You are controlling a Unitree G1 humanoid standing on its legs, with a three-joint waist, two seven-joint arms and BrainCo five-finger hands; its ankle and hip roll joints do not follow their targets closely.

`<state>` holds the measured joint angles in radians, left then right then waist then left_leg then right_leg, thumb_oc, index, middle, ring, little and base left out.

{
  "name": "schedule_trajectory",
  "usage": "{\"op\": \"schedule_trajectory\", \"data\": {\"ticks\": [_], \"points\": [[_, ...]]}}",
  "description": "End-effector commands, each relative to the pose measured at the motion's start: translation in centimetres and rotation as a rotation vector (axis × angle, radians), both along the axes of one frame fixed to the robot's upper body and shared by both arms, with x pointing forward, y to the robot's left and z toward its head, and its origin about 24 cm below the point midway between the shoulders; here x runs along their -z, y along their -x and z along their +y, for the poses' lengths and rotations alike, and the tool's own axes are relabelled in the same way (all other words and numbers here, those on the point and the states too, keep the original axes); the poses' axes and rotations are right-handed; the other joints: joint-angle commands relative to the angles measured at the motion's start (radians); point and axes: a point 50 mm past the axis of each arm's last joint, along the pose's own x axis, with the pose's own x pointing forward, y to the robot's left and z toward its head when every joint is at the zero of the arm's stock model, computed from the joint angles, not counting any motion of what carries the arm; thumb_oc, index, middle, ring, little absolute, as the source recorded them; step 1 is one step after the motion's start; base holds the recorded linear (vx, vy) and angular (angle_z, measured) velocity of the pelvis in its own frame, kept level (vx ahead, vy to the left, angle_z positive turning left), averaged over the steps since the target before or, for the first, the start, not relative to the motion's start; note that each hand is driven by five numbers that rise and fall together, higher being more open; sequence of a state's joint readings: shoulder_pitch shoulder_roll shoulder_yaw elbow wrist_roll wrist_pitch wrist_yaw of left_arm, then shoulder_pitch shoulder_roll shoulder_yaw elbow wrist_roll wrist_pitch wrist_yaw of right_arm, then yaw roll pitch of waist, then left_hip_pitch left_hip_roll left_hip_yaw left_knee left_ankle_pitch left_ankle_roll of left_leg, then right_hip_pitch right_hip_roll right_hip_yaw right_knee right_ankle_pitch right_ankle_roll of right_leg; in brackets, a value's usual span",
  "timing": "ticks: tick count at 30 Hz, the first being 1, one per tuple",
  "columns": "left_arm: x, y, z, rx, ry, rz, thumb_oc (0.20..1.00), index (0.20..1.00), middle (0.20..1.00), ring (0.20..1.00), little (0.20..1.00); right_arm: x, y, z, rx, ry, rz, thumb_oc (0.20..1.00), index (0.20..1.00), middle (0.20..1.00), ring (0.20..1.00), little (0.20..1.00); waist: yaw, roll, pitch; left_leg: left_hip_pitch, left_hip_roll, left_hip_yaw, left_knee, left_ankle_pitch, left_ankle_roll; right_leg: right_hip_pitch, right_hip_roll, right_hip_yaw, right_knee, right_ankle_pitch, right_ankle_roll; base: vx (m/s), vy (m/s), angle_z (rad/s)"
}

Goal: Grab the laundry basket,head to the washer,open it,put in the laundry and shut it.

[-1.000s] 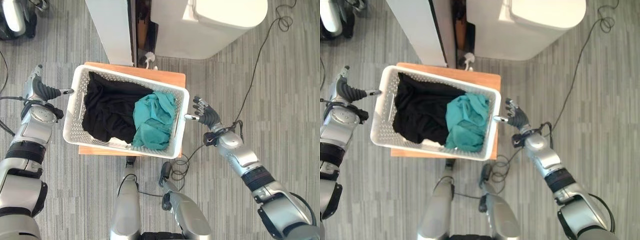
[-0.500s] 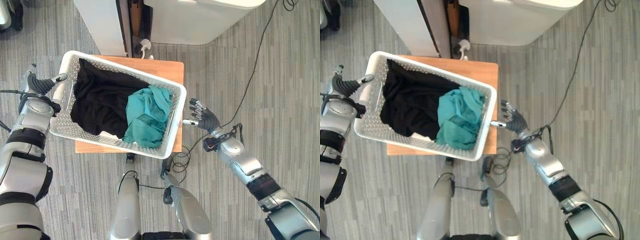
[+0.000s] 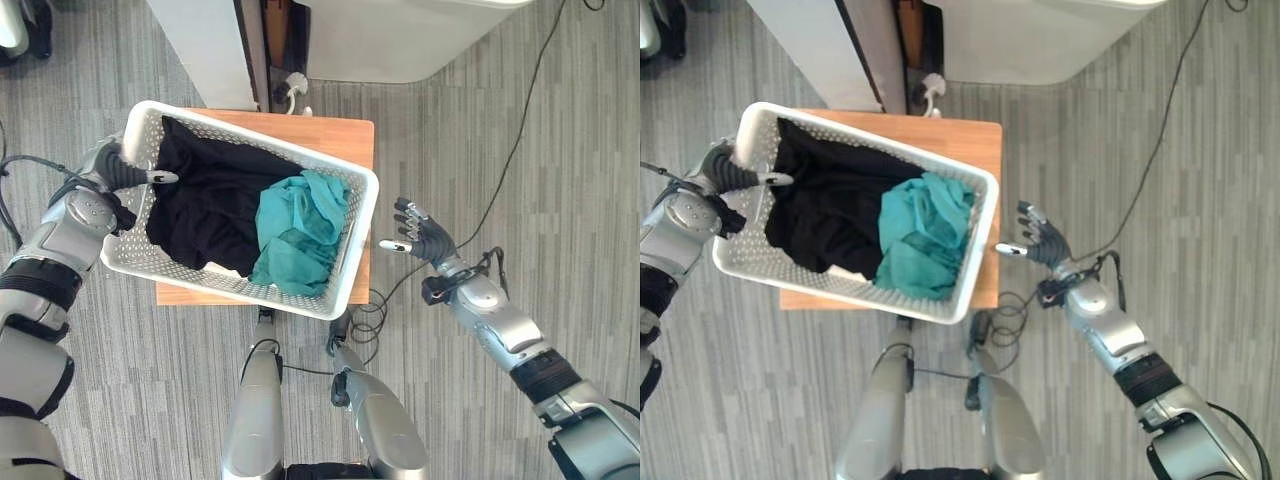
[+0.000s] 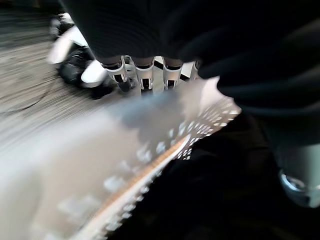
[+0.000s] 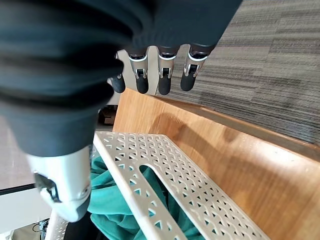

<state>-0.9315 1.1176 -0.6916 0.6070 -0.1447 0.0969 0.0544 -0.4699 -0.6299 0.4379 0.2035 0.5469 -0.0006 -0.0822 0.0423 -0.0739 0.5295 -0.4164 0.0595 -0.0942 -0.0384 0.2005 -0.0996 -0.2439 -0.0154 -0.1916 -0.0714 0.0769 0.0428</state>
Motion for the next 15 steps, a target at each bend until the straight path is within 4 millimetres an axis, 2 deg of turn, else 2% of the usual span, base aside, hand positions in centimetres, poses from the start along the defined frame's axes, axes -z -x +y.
{"op": "schedule_trajectory", "data": {"ticks": [1, 15], "points": [[0.1, 0.0, 0.2, 0.019, -0.027, 0.033, 1.000, 1.000, 1.000, 1.000, 1.000, -2.7, 0.6, -1.1, -0.023, -0.024, -0.104, 1.000, 1.000, 1.000, 1.000, 1.000, -0.011, -0.009, -0.010, 0.009, 0.035, 0.046, 0.134, -0.125, 0.012, -0.087, -0.112, 0.054, 0.081, 0.039, 0.095, 0.00, 0.000, 0.00], [2.7, -0.1, 0.9, -0.056, 0.020, 0.030, 1.000, 1.000, 1.000, 1.000, 1.000, -4.2, 0.4, 1.6, -0.128, -0.138, -0.142, 1.000, 1.000, 1.000, 1.000, 1.000, -0.004, -0.017, -0.010, 0.001, 0.037, 0.045, 0.133, -0.132, 0.013, -0.090, -0.106, 0.060, 0.079, 0.032, 0.094, 0.00, 0.000, 0.00]]}}
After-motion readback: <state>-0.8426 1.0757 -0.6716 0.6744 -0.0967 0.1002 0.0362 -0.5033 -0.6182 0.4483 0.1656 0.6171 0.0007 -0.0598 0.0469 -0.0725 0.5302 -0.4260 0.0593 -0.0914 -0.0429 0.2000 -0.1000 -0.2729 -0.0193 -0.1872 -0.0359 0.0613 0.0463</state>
